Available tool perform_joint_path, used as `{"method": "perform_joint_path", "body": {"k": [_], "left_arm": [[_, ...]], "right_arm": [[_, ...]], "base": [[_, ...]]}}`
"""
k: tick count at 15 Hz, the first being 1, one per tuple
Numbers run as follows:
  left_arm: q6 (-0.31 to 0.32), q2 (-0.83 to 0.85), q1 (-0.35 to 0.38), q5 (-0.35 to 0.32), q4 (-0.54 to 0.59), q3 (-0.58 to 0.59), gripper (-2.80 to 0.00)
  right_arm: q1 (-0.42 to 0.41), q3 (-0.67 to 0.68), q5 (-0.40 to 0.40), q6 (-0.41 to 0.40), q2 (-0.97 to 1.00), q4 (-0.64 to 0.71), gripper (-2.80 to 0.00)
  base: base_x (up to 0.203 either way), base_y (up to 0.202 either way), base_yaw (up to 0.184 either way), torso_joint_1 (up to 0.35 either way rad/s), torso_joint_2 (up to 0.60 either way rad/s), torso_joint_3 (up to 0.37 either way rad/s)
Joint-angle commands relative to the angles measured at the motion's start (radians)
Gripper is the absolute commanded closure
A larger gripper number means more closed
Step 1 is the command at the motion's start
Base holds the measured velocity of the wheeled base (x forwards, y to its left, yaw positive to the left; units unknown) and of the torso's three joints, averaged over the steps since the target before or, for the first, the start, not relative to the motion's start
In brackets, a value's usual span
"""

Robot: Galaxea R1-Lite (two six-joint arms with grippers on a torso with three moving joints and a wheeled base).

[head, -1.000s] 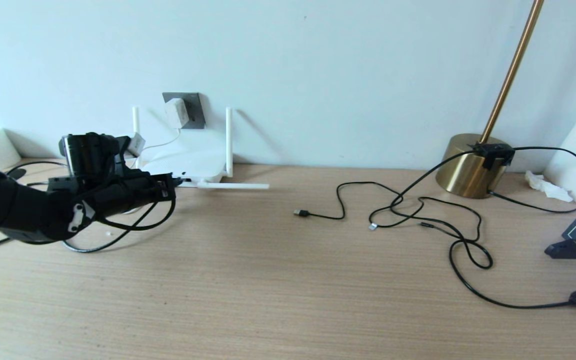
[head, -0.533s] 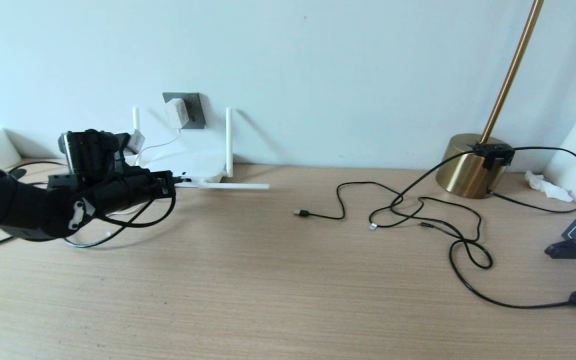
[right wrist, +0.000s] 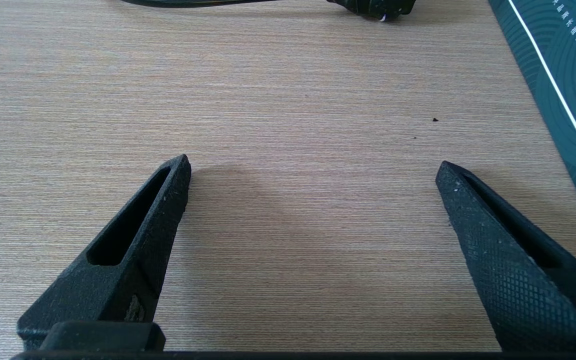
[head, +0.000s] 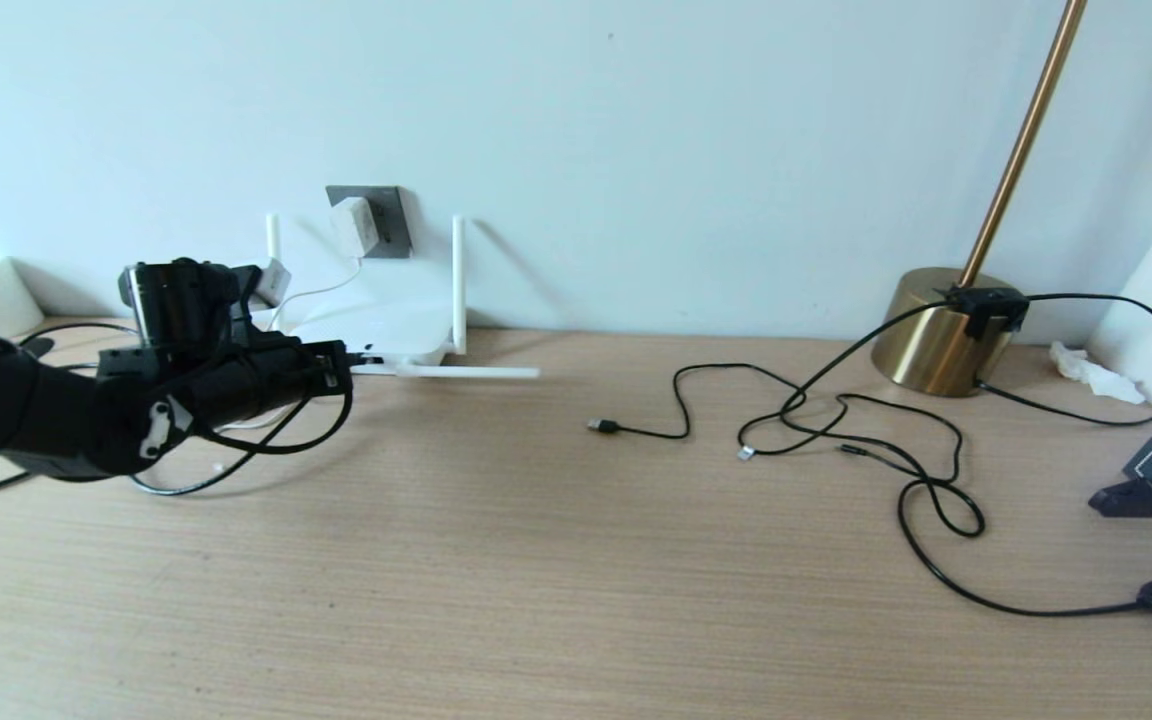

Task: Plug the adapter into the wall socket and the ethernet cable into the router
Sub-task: Plug cable into router interface

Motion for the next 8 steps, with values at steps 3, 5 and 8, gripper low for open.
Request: {"method": "perform_joint_path", "body": {"k": [3,5,8], "left_arm": [[-0.001,0.012,0.000,0.000,-0.001,0.000,0.00],[-0.001,0.016,0.000,0.000,-0.001,0.002,0.00],[-0.001,0.022,0.000,0.000,-0.001,0.002,0.00]], "right_arm": [[0.000,0.009,0.001,-0.002,-0.001,-0.001,-2.80],[0.000,0.009,0.001,-0.002,0.000,-0.001,-2.80],[0.000,0.009,-0.001,-0.002,0.000,-0.001,-2.80]], "base": [[0.000,0.000,0.000,0.000,0.00,0.000],[0.000,0.000,0.000,0.000,0.00,0.000],[0.000,0.000,0.000,0.000,0.00,0.000]]}}
